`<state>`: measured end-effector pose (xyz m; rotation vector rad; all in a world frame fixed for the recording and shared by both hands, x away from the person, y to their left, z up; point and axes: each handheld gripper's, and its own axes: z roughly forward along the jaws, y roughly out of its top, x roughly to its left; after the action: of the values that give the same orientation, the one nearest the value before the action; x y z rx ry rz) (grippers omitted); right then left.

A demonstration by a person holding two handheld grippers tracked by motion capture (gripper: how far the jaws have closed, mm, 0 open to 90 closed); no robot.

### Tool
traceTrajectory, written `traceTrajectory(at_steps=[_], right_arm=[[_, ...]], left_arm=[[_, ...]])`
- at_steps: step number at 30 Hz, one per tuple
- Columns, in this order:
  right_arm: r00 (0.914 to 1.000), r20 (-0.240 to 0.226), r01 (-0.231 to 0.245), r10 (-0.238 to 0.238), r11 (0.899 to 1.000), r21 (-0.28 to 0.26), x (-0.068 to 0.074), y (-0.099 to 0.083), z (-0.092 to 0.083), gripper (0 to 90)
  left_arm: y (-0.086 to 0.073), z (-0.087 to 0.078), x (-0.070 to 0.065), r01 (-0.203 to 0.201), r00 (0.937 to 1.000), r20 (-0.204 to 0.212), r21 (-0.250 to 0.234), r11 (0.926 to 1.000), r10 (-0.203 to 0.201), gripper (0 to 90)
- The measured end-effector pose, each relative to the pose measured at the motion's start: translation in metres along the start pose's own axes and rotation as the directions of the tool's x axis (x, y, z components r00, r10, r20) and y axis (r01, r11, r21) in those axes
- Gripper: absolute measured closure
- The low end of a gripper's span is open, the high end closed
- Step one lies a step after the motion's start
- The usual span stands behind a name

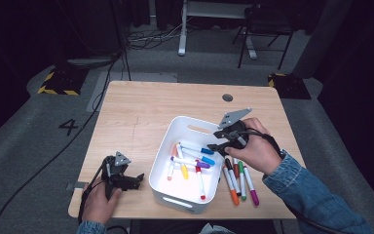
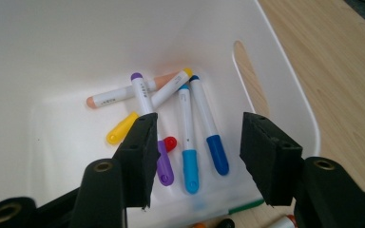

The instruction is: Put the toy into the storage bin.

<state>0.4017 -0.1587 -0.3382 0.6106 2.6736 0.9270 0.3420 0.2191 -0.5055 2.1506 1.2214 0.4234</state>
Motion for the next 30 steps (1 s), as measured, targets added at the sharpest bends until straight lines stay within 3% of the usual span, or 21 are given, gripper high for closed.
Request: traceTrajectory(at_steps=[9, 17, 30], right_arm=[[0.9959, 0.036, -0.082, 0.083, 0.996, -0.045, -0.011, -0.031, -0.03, 48.9], [0.9883, 0.057, -0.14, 0.142, 0.99, -0.025, -0.016, -0.058, -0.044, 49.0], [0.9693, 0.071, -0.24, 0.236, 0.968, 0.069, -0.018, -0.117, -0.021, 49.8]], left_arm=[[0.0, 0.0, 0.0, 0.0, 1.0, 0.0, 0.0, 1.0, 0.0, 0.0], [0.0, 0.0, 0.0, 0.0, 1.0, 0.0, 0.0, 1.0, 0.0, 0.0], [0.0, 0.0, 0.0, 0.0, 1.0, 0.0, 0.0, 1.0, 0.0, 0.0]])
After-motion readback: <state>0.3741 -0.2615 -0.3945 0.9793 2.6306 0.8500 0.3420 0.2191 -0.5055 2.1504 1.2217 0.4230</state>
